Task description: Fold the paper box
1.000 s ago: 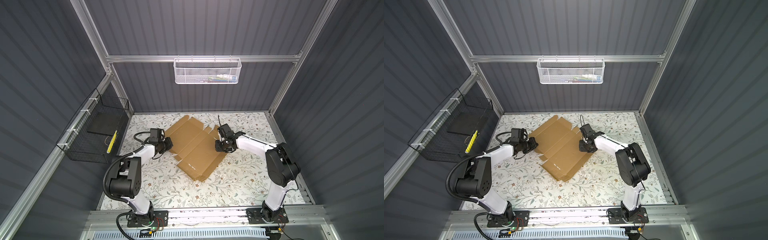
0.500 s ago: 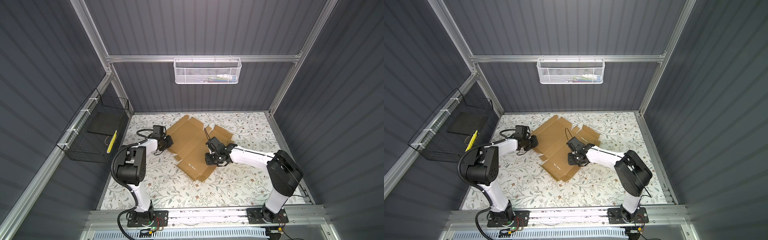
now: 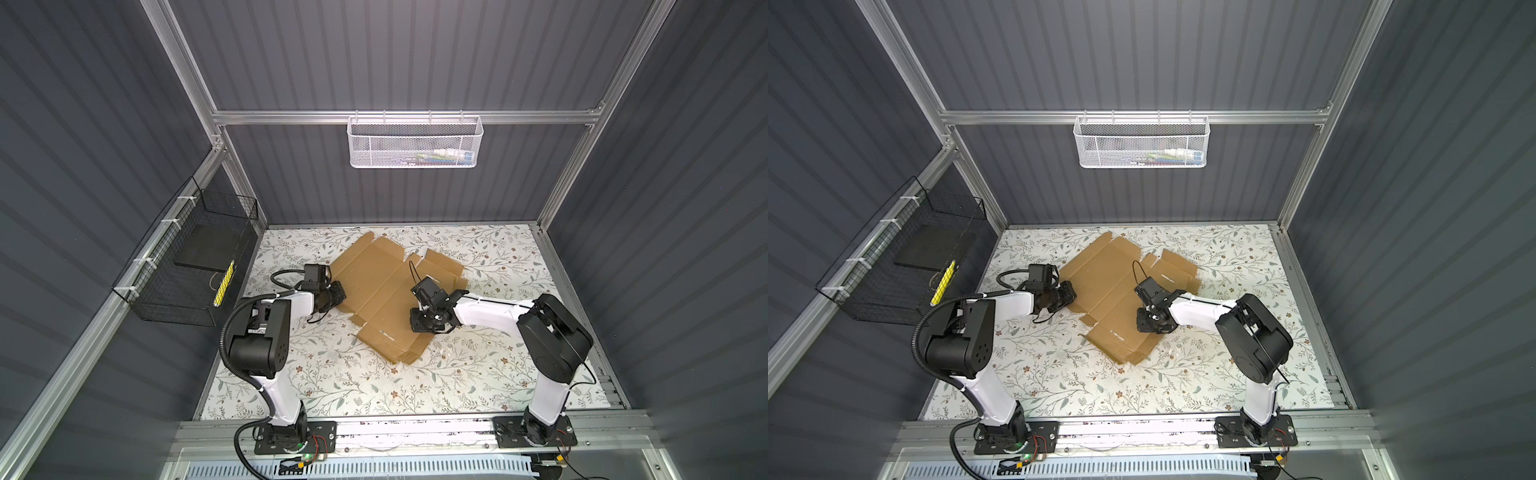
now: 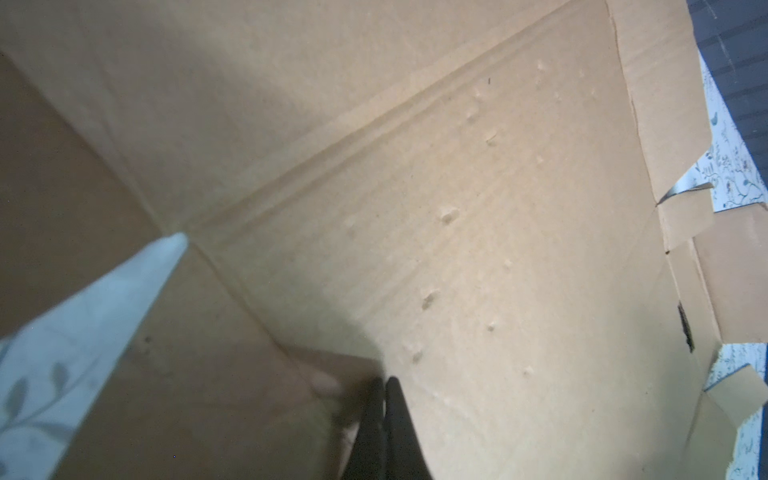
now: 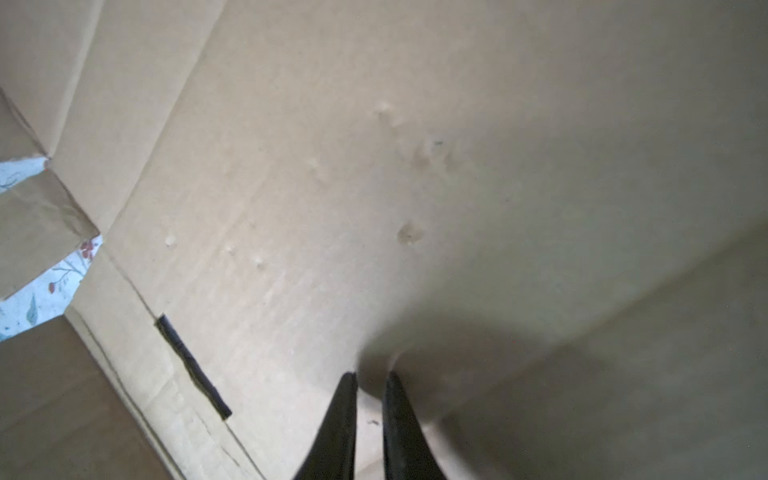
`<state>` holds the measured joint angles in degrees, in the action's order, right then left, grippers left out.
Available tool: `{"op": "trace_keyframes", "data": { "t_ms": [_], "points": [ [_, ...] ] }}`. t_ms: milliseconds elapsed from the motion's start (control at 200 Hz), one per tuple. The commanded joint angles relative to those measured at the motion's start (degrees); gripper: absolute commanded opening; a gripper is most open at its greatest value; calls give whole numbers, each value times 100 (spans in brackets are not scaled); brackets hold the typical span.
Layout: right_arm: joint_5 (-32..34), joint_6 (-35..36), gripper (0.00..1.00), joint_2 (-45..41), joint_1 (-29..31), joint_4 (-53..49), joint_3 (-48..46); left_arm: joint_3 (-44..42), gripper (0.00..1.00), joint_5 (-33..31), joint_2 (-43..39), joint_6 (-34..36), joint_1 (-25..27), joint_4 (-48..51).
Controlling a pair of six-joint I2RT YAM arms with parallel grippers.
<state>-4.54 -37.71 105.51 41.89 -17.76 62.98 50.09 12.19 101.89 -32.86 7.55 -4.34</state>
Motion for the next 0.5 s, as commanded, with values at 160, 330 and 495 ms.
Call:
{"op": "trace_keyframes", "data": {
  "t_ms": [160, 330, 495],
  "points": [
    [5, 346, 17, 352, -639, -179, 210, -1079, 0, 383, -385, -491, 42, -167],
    [71, 678, 16, 866, -1016, -415, 884, -1563, 0, 354, -712, -789, 276, -409],
    [111, 822, 16, 1050, -1220, -421, 1454, -1787, 0, 30, -1224, -1028, 914, -303]
  ]
}}
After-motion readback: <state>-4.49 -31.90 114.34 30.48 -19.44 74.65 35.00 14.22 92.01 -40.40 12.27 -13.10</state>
